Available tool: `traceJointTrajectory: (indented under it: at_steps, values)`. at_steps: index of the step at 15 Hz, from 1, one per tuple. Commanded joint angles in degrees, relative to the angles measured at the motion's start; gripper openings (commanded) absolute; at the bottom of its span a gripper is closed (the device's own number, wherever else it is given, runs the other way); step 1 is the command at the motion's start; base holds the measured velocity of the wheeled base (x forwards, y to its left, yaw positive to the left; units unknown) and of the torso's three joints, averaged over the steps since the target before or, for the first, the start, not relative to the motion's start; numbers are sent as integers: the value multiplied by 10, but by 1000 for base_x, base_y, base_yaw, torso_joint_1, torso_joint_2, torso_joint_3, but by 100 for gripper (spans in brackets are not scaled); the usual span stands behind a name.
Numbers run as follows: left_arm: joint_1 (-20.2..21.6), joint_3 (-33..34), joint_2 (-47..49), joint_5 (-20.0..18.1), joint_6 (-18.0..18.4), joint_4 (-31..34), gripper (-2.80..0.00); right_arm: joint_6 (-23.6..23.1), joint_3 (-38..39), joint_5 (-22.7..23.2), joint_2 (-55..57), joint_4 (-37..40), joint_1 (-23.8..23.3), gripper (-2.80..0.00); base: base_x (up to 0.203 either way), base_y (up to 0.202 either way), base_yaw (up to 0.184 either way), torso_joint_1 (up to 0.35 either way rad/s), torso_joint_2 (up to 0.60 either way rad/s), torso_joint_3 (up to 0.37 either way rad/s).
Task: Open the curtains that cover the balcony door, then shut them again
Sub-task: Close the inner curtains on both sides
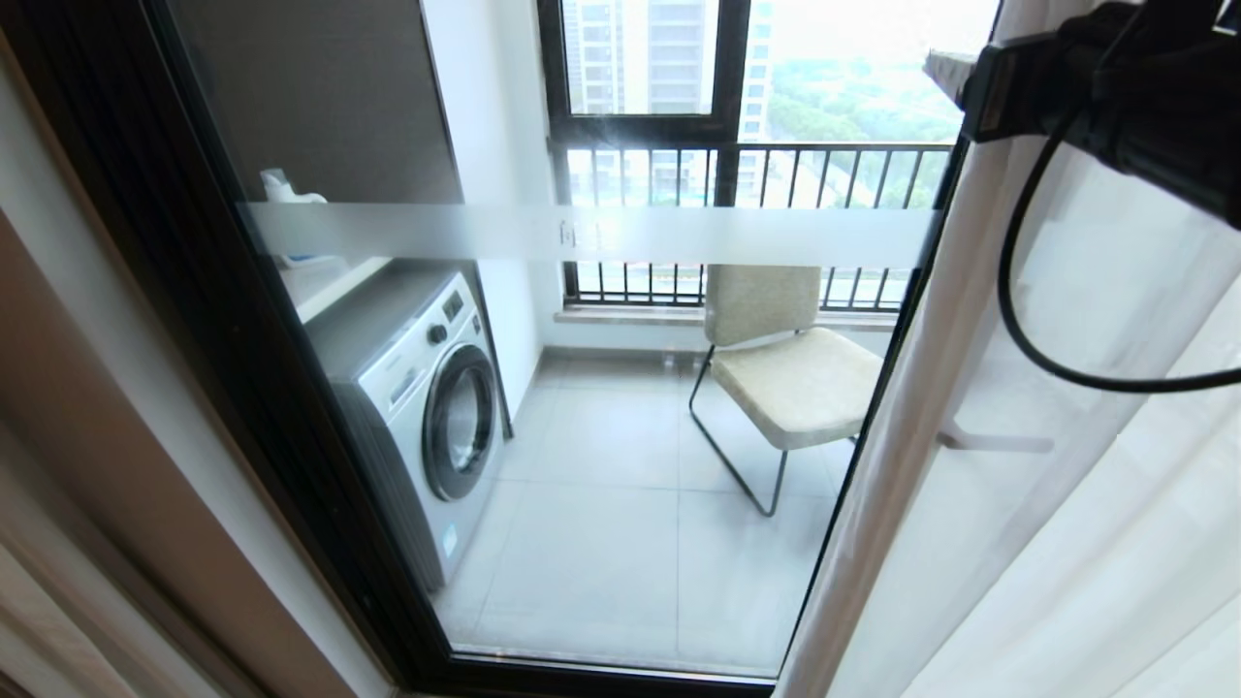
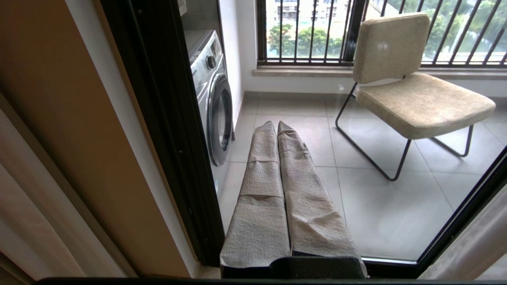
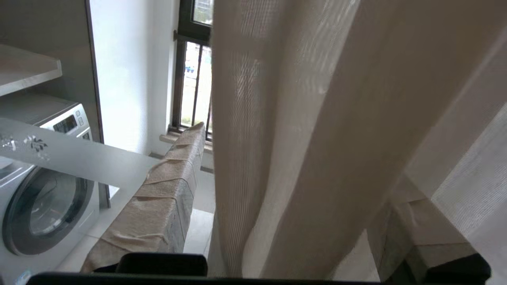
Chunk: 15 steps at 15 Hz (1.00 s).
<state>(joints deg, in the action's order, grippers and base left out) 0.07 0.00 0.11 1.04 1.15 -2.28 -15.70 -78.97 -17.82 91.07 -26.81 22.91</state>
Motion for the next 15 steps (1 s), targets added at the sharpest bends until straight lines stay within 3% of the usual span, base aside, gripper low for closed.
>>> traceJointTrajectory:
  at_steps: [1, 8, 15]
  values:
    - [0, 0, 0, 0, 0, 0, -280, -1, 40, -1, -41, -1, 0, 0, 0, 0, 0, 0, 0, 0]
    - [0, 0, 0, 0, 0, 0, -280, 0, 225, -1, -174, -4, 0, 0, 0, 0, 0, 0, 0, 0]
    - [0, 0, 0, 0, 0, 0, -280, 12, 357, 1, -290, 2, 0, 0, 0, 0, 0, 0, 0, 0]
